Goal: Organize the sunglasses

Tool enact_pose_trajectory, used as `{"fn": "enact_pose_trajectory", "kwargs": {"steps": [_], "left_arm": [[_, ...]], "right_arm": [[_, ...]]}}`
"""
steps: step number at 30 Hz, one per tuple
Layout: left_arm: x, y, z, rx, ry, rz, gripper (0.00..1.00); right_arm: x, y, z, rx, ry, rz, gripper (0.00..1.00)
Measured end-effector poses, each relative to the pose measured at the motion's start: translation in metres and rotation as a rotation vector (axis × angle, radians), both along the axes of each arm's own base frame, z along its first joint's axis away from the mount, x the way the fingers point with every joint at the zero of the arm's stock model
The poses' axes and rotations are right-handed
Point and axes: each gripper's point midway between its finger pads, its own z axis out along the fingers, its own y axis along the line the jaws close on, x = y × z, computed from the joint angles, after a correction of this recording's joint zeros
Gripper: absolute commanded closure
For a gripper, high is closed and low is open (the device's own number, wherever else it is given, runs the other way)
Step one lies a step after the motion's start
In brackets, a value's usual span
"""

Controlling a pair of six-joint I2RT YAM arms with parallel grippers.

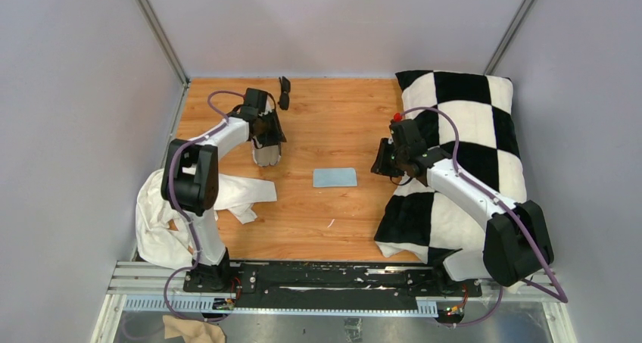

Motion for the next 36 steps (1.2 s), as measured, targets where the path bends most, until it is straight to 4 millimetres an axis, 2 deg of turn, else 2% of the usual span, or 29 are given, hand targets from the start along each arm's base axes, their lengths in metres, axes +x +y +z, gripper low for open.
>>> {"fn": "enact_pose_trajectory", "kwargs": {"steps": [7, 17, 20, 29, 36], "left_arm": [[-0.005, -0.019, -0.022, -0.022, 0.063, -0.1, 0.69], [-0.014, -0.068, -0.036, 0.03, 0.089, -0.316, 0.69], [-0.022, -0.079, -0.037, 0.073, 0.087, -0.389, 0.68], [-0.046, -0.096, -0.042, 0.183, 0.085, -0.558, 0.65], [-0.066, -0.106, -0.038, 0.225, 0.096, -0.659, 0.57]], "right_arm": [[0.0, 0.0, -0.001, -0.001, 0.003, 0.0, 0.74], [0.0, 0.0, -0.005, -0.006, 0.014, 0.0, 0.74], [-0.001, 0.0, -0.008, -0.01, 0.022, 0.0, 0.74], [-0.001, 0.0, -0.011, -0.013, 0.03, 0.0, 0.74], [-0.002, -0.001, -0.014, -0.015, 0.035, 0.0, 0.74]]}}
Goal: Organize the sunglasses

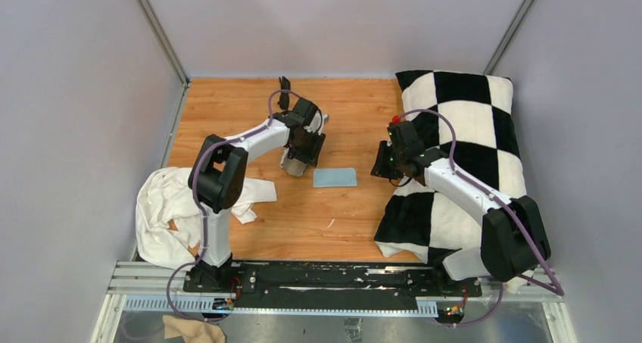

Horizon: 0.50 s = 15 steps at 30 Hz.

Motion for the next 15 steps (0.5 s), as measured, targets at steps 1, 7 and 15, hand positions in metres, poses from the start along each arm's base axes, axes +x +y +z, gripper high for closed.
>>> {"fn": "enact_pose_trajectory", "kwargs": {"steps": [1, 7, 15], "left_arm": [[-0.002, -0.002, 0.003, 0.001, -0.003, -0.011, 0.57], [-0.004, -0.006, 0.04, -0.033, -0.071, -0.03, 0.57], [-0.002, -0.006, 0.088, -0.088, -0.167, -0.02, 0.57]], "right_arm": [[0.0, 0.0, 0.0, 0.0, 0.001, 0.0, 0.74], [0.0, 0.0, 0.0, 0.0, -0.001, 0.0, 0.74], [0.0, 0.001, -0.001, 0.003, 0.002, 0.003, 0.74]]}}
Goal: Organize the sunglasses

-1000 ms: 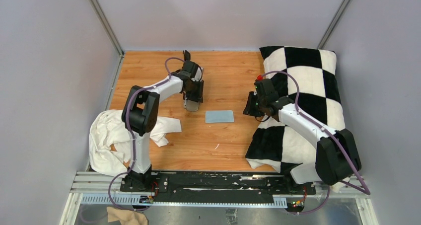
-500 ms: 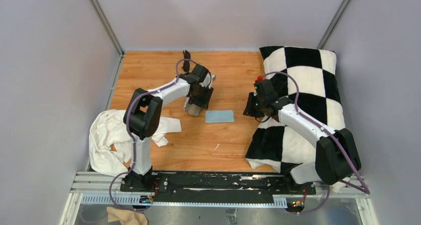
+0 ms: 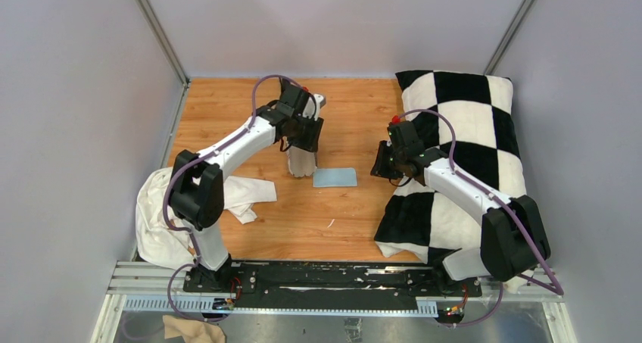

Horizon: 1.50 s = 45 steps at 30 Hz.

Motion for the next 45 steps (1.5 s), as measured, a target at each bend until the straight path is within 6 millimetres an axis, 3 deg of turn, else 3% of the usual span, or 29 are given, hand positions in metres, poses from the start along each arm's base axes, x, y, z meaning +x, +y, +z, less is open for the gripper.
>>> {"fn": "enact_pose_trajectory", "kwargs": {"steps": [9, 17, 21, 27, 34, 45], "left_arm": [[0.009, 0.019, 0.0, 0.018, -0.001, 0.137, 0.6], [0.013, 0.069, -0.023, 0.03, 0.064, 0.34, 0.59], [0.007, 0.074, -0.022, 0.017, 0.056, 0.381, 0.58], [-0.003, 0.065, -0.034, -0.067, 0.119, 0.382, 0.6], [-0.003, 0.061, -0.052, -0.072, 0.164, 0.391, 0.7], [0.002, 0.075, -0.069, -0.035, 0.165, 0.444, 0.82]], "right_arm": [[-0.001, 0.001, 0.0, 0.004, 0.003, 0.004, 0.74], [-0.003, 0.0, -0.004, -0.001, 0.012, 0.004, 0.74], [-0.003, 0.0, -0.008, -0.005, 0.022, 0.005, 0.74], [-0.003, 0.0, -0.009, -0.006, 0.025, 0.005, 0.74], [-0.002, 0.001, -0.009, -0.003, 0.021, 0.005, 0.74], [-0.002, 0.001, -0.009, -0.002, 0.022, 0.006, 0.74]]}}
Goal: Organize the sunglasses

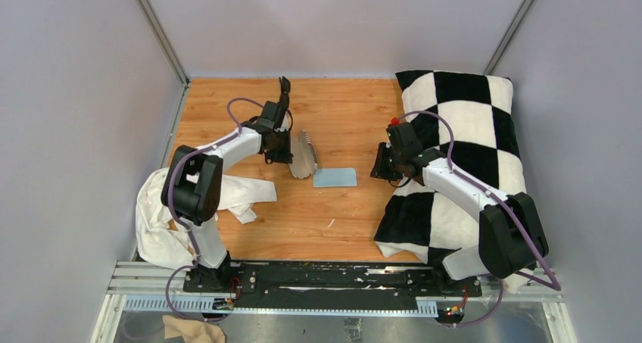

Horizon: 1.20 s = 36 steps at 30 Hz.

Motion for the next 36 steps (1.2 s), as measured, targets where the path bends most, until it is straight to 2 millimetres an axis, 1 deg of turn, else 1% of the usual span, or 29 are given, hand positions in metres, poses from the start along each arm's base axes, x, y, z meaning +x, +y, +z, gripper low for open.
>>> {"fn": "enact_pose_trajectory", "kwargs": {"steps": [5, 7, 12, 14, 17, 22, 25, 29, 31, 33, 36], "left_arm": [[-0.009, 0.004, -0.024, 0.001, 0.052, 0.024, 0.83], [-0.012, 0.004, -0.03, -0.005, 0.063, 0.035, 0.83], [-0.005, -0.005, -0.03, -0.063, 0.042, 0.075, 0.84], [-0.001, -0.011, -0.03, -0.104, 0.036, 0.098, 0.84], [0.011, -0.025, -0.03, -0.187, 0.024, 0.142, 0.85], [0.042, -0.045, -0.028, -0.303, 0.002, 0.223, 0.85], [0.054, -0.049, -0.027, -0.331, -0.011, 0.268, 0.85], [0.062, -0.051, -0.027, -0.368, -0.007, 0.344, 0.81], [0.064, -0.053, -0.026, -0.384, -0.005, 0.369, 0.77], [0.065, -0.055, -0.026, -0.393, -0.005, 0.398, 0.75], [0.062, -0.065, -0.026, -0.397, -0.007, 0.406, 0.75]], "right_arm": [[0.001, -0.002, -0.001, 0.0, 0.0, -0.005, 0.74], [0.0, -0.002, -0.001, 0.0, 0.002, -0.004, 0.74], [0.0, -0.002, -0.002, 0.001, 0.003, -0.004, 0.74], [0.0, -0.001, -0.002, 0.003, 0.002, -0.003, 0.74], [0.0, -0.001, -0.001, 0.003, 0.002, -0.003, 0.75], [0.0, -0.001, -0.001, 0.003, 0.0, -0.003, 0.74], [-0.002, -0.004, 0.0, 0.005, -0.004, -0.006, 0.74], [-0.003, -0.006, 0.002, 0.007, -0.01, -0.011, 0.74], [-0.003, -0.006, 0.001, 0.007, -0.008, -0.012, 0.74], [-0.003, -0.007, 0.001, 0.007, -0.008, -0.014, 0.74], [-0.003, -0.007, 0.001, 0.007, -0.008, -0.014, 0.74]]}}
